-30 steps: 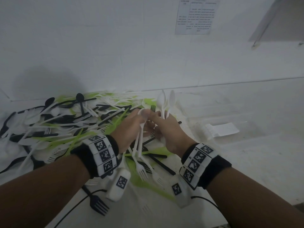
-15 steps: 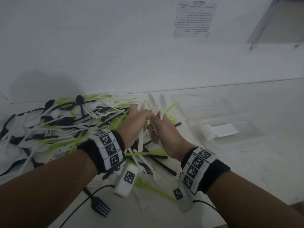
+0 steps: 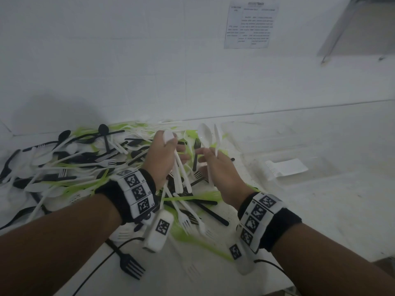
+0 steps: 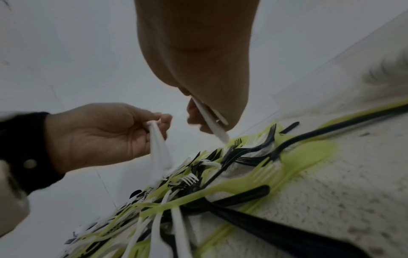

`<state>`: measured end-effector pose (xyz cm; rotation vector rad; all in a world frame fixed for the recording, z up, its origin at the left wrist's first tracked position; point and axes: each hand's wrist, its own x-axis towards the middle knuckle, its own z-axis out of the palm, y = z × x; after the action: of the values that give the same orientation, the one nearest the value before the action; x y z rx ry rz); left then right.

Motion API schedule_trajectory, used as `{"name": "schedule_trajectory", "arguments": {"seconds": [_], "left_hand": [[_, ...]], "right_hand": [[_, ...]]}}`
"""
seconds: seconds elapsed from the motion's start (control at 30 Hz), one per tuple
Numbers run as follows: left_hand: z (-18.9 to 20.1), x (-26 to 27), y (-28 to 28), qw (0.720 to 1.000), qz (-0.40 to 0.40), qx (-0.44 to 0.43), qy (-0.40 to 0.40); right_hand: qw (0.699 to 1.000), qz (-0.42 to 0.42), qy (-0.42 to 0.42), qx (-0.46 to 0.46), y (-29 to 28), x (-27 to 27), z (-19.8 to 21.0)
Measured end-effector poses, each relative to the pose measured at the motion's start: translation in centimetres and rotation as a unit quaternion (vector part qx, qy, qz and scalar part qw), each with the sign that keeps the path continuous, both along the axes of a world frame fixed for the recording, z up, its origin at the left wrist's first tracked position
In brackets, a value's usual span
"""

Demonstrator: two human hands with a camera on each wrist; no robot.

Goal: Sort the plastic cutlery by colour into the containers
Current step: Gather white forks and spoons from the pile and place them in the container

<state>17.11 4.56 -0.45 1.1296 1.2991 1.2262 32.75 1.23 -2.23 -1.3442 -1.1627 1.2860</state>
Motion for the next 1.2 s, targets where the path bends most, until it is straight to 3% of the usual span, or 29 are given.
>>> {"name": "schedule_trajectory", "arguments": {"seconds": [0.1, 0.23, 0.37, 0.53, 0.67, 0.8, 0.9, 0.97, 1.03, 1.13, 1.2], "left_hand": [[-0.2, -0.6, 0.2, 1.0, 0.007, -0.011, -0.009], [0.4, 0.2, -0.2, 0.994, -0.032, -0.061, -0.09], [1.0, 1.5, -0.8, 0.986, -0.097, -0.085, -0.104], [0.8, 1.6, -1.2, 0.993, -0.069, -0.057, -0.076], [0.3, 1.1, -0.9, 0.998, 0.001, -0.038, -0.056], [0.0, 0.2, -0.2, 0.997, 0.038, -0.038, -0.051], [-0.2, 0.0, -0.1, 0.997, 0.025, -0.04, -0.061], [-0.1, 0.4, -0.2, 0.998, 0.008, -0.036, -0.053], [0.1, 0.9, -0.5, 0.996, 0.0, -0.049, -0.075], [0.5, 1.6, -0.7, 0.99, -0.021, -0.061, -0.125], [0.4, 1.8, -0.7, 0.992, -0.032, -0.067, -0.101]], "right_hand": [[0.998, -0.018, 0.053, -0.013, 0.2, 0.4, -0.3], [0.993, 0.057, 0.104, 0.012, -0.3, -0.3, 0.0], [0.989, 0.128, 0.071, 0.034, -0.8, -1.3, 0.6], [0.987, 0.151, 0.046, 0.036, -1.0, -1.2, 1.0], [0.991, 0.129, 0.031, 0.028, -0.7, -0.5, 0.6], [0.998, 0.038, -0.041, 0.015, -0.2, -0.1, 0.0], [0.999, 0.054, 0.002, -0.006, -0.2, 0.2, -0.3], [0.998, 0.057, -0.005, 0.024, -0.3, 0.1, -0.3], [0.993, 0.041, -0.066, 0.089, -0.2, -0.1, -0.3], [0.974, 0.042, -0.111, 0.191, -0.1, -0.7, -0.4], [0.956, 0.048, -0.164, 0.236, 0.1, -0.9, -0.6]]}}
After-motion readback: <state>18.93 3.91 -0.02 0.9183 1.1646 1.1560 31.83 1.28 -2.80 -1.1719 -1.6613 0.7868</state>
